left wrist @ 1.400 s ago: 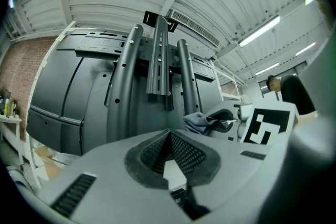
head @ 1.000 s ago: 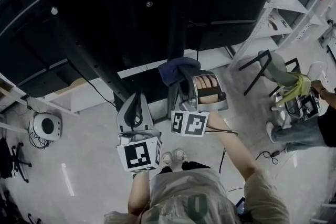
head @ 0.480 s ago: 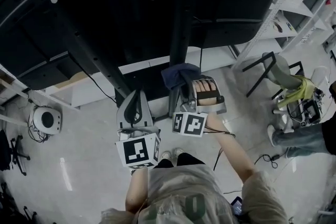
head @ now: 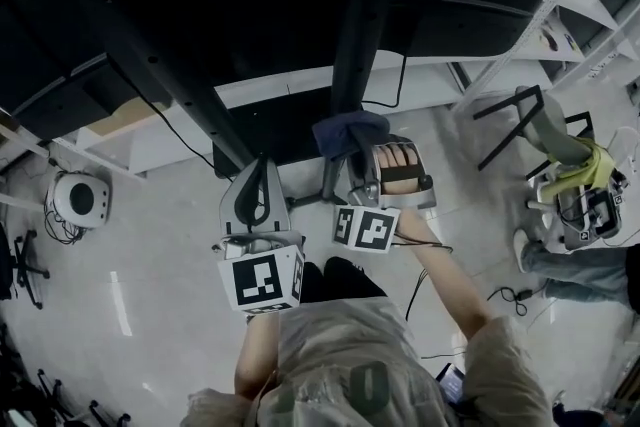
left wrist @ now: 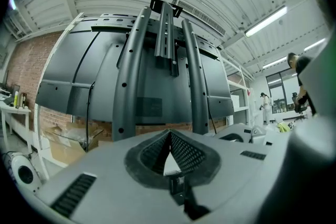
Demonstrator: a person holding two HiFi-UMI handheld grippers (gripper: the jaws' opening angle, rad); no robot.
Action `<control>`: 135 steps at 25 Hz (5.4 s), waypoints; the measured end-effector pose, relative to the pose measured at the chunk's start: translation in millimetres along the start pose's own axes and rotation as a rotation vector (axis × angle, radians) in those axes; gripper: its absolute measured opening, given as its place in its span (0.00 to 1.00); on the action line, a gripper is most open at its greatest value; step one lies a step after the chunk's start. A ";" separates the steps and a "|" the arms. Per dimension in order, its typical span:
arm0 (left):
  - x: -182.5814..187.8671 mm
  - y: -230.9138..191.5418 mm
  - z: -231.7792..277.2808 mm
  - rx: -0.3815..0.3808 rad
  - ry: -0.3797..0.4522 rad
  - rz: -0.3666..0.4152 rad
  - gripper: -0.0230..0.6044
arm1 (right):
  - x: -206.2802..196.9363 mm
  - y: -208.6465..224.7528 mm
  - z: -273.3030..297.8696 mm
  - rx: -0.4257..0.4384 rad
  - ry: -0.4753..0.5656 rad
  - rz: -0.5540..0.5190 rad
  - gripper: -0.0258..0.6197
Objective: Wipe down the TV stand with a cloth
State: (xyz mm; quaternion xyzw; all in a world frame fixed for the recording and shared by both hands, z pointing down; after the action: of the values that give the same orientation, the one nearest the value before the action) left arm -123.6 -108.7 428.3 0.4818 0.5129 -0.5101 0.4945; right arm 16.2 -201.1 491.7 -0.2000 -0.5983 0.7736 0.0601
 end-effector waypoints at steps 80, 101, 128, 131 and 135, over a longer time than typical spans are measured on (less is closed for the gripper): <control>168.0 -24.8 -94.2 0.185 0.207 0.004 0.06 | 128.3 230.9 -141.4 -0.023 0.569 0.910 0.13; 165.7 -55.9 -99.3 0.245 0.234 -0.031 0.06 | 301.6 424.9 -73.7 -0.697 0.403 -0.035 0.13; 156.7 -64.8 -106.2 0.286 0.203 -0.019 0.06 | 293.1 344.0 -54.0 -0.549 0.375 -0.110 0.13; 155.5 -65.9 -108.5 0.291 0.197 -0.015 0.06 | 292.1 333.0 -53.8 -0.509 0.378 -0.100 0.13; 153.0 -67.5 -110.7 0.302 0.193 -0.013 0.06 | 288.6 323.1 -52.9 -0.519 0.369 -0.113 0.13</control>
State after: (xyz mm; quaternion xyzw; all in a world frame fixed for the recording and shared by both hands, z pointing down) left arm -199.9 -0.6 277.6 0.5937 0.4788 -0.5361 0.3617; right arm -179.8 -146.9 105.5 -0.3120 -0.7647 0.5413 0.1577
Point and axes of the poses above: the fingertips, and each gripper's own axes: z forward along the fingers, y to its right, x out of its top, the point moved 7 cm from there along -z, backward along the fingers, and after that the axes turned 2 degrees about -z, right-handed, at the moved point
